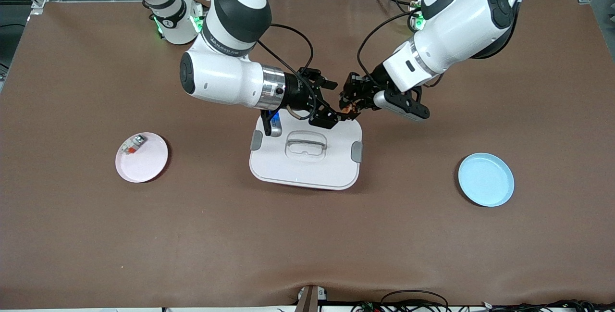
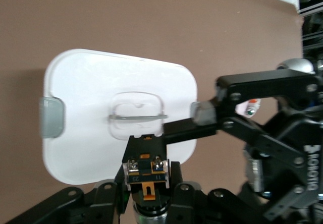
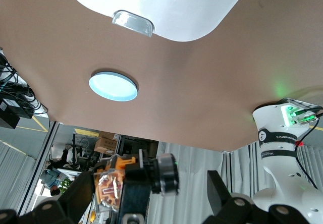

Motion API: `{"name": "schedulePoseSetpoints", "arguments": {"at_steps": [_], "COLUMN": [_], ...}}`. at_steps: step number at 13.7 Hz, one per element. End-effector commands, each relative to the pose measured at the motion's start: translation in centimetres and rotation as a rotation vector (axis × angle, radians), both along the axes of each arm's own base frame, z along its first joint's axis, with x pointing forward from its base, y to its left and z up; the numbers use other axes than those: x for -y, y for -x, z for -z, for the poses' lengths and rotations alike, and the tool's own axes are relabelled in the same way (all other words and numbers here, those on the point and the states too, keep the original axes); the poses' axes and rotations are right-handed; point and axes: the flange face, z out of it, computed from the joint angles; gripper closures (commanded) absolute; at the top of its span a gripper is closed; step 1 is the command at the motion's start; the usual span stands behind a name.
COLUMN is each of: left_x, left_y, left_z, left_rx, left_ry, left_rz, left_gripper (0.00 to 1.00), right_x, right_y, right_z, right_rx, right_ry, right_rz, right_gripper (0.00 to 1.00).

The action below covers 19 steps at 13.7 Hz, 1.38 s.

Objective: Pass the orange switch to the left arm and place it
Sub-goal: 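Grasp the switch with the left gripper and open the right gripper, then carry the switch toward the blue plate while the right gripper withdraws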

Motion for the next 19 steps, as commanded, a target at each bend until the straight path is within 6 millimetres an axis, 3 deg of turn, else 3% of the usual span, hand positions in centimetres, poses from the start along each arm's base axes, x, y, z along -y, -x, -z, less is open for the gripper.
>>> {"name": "schedulePoseSetpoints", "arguments": {"at_steps": [1, 5, 9, 14, 16, 19], "left_x": [-1.0, -4.0, -8.1, -16.2, -20.4, -24.1], "left_y": [-0.3, -1.3, -3.0, -4.7, -5.7, -6.2], "left_z": [-1.2, -0.8, -0.3, 0.4, 1.2, 2.9], "left_rx": [0.025, 0.057, 0.077, 0.045, 0.051, 0.066], "left_ry": [-0.078, -0.255, -0.399, -0.584, -0.629, -0.663], "left_rz": [0.05, 0.1, 0.095, 0.251, 0.37, 0.558], "left_gripper": [1.0, 1.0, 1.0, 1.0, 1.0, 1.0], "right_x": [0.4, 1.2, 3.4, 12.2, 15.8, 20.6], "right_y": [-0.6, -0.4, 1.2, 2.6, 2.1, 0.9], "right_z": [-0.5, -1.1, -2.8, -3.8, -3.5, -3.3], "right_rx": [-0.016, 0.011, 0.136, 0.388, 0.441, 0.508], "right_ry": [-0.01, 0.025, 0.192, 0.3, 0.361, 0.462], "right_rz": [0.008, -0.024, -0.217, -0.455, -0.543, -0.701], "right_gripper": [0.0, 0.0, 0.0, 0.0, 0.0, 0.0]}}
